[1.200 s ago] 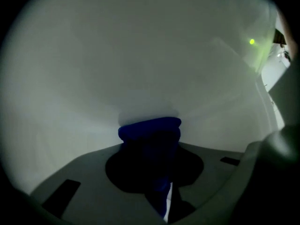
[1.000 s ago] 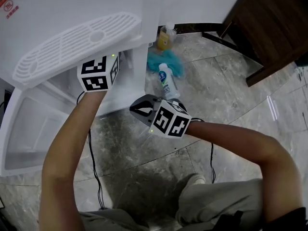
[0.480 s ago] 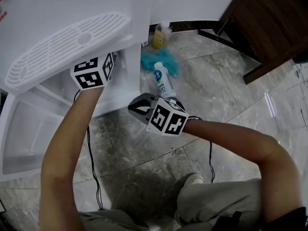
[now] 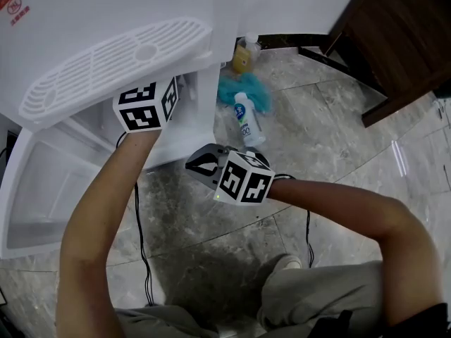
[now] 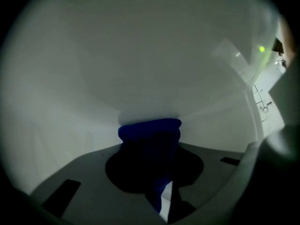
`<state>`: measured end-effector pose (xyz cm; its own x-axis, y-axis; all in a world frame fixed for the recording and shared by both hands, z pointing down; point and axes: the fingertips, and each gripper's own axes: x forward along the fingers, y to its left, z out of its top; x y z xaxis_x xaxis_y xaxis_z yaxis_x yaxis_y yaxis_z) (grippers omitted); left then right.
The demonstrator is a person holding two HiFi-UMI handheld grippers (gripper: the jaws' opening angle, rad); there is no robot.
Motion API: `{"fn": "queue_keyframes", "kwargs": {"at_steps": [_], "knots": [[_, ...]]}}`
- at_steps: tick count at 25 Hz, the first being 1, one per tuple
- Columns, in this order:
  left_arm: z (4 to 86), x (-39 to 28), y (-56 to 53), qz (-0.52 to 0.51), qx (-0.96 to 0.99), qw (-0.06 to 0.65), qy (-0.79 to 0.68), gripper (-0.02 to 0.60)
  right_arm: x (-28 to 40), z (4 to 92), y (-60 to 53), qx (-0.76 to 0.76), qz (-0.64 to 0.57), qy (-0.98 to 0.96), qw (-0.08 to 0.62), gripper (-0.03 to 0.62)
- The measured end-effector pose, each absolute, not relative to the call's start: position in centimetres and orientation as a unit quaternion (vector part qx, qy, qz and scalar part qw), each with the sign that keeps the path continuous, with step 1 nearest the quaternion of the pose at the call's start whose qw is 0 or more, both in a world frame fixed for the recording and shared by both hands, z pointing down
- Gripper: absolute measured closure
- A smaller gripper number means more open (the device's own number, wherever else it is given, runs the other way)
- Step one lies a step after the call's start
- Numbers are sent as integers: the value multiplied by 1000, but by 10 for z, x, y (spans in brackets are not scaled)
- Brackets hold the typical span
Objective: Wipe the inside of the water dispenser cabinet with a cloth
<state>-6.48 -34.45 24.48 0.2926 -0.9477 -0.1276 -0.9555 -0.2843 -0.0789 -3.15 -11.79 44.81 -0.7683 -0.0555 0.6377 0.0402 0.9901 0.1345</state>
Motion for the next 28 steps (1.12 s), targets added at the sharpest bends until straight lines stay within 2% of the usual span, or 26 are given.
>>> {"fn": "queue_keyframes", "kwargs": {"at_steps": [7, 15, 21, 28], "knots": [[244, -74, -356, 32, -780, 75, 620, 494, -17, 459, -127, 14, -64, -933, 354, 595], [251, -54, -321, 1, -823, 55, 566, 494, -24, 451, -123, 6, -83, -928, 362, 595], [260, -30, -263, -55, -885, 57, 459, 492, -42, 439, -111, -11, -109, -926, 362, 595], [310, -66, -197, -183, -894, 24, 408, 492, -55, 421, -107, -8, -136, -923, 361, 595]]}}
